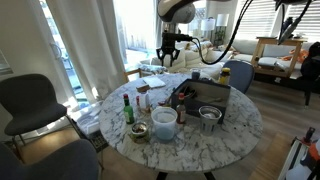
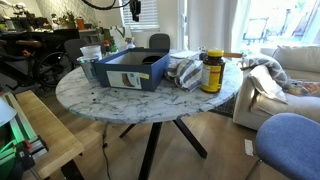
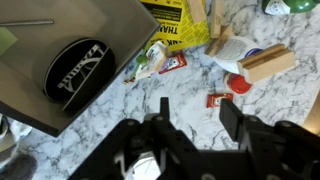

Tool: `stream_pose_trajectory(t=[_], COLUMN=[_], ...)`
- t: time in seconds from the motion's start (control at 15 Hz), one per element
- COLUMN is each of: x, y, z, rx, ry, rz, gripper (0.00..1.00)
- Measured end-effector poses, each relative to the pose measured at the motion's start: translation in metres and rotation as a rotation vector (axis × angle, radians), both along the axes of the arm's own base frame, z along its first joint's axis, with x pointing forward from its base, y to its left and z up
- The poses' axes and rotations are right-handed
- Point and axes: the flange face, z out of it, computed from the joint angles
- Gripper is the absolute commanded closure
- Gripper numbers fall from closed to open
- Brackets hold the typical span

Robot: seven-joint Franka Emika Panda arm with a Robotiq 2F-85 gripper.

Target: Remove the sachet from the clear cup

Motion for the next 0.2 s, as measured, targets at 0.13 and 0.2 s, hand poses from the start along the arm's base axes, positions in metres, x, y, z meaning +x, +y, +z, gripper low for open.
stream_pose_trajectory(t=[0.13, 0.2], x=[0.005, 0.005], y=[0.004, 0.009], z=[0.028, 0.050], rx=[0.003, -0.003], ry=[-0.084, -0.139], rz=[0.011, 0.037], gripper=[0.01, 0.16])
